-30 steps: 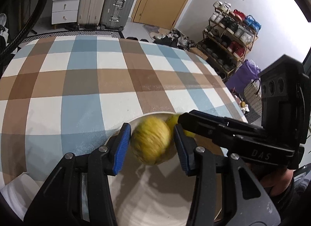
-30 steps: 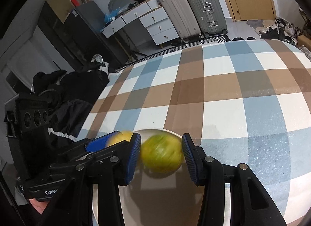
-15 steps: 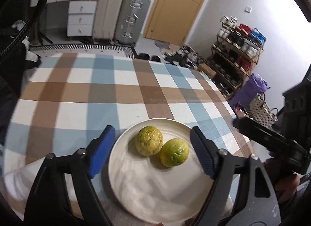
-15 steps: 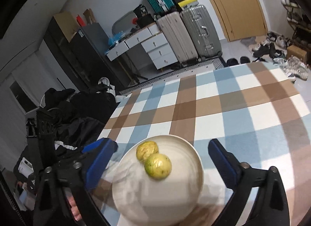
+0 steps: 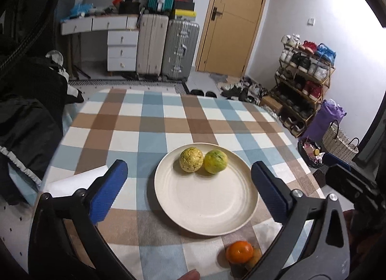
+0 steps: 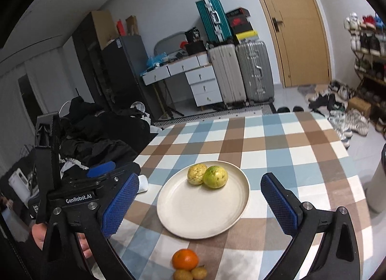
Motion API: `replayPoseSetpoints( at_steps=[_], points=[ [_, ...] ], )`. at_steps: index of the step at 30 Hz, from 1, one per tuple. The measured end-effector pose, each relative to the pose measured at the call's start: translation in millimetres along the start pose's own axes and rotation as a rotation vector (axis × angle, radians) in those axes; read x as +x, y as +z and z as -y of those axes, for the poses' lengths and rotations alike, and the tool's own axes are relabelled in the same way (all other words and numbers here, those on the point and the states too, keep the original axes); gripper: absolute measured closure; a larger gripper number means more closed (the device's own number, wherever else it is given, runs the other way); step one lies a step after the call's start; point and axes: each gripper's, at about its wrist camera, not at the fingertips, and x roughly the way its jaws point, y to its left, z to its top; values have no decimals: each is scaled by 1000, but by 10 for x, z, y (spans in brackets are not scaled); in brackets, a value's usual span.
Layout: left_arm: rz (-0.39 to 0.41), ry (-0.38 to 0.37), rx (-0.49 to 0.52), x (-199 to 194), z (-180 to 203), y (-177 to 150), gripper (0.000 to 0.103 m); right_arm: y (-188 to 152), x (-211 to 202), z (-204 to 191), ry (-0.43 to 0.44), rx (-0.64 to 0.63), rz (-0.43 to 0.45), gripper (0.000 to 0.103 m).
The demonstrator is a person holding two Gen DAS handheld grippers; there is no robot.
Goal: Organize fruits
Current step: 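Withdraw both tools from the plate back toward the remaining fruits, then lower the left tool onto the mandarin orange and close it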
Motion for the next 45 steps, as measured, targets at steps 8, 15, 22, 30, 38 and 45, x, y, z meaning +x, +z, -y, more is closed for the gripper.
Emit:
replayPoseSetpoints(
  at_steps=[8,15,22,30,38,45],
  points=[
    [32,-12,21,-518,113,-233,1,-238,-390,-256,-5,-43,39,0],
    [-1,-48,32,-781,140,-633,1,-596,-654,-401,-80,-83,55,0],
    [-54,-31,51,-844,89,-1049,1,-954,-753,-426,-105,-85,47,0],
    [-98,-57,48,-831,60,-1338,1,-1199,-798,-410,-129,-68,10,0],
    [-186,-159,81,-742,131,-1608,1,-1373,-828,-369,-155,-49,-16,0],
    [-260,-231,126,-620,203,-1808,1,-1441,-860,-324,-168,-32,-26,0]
  ],
)
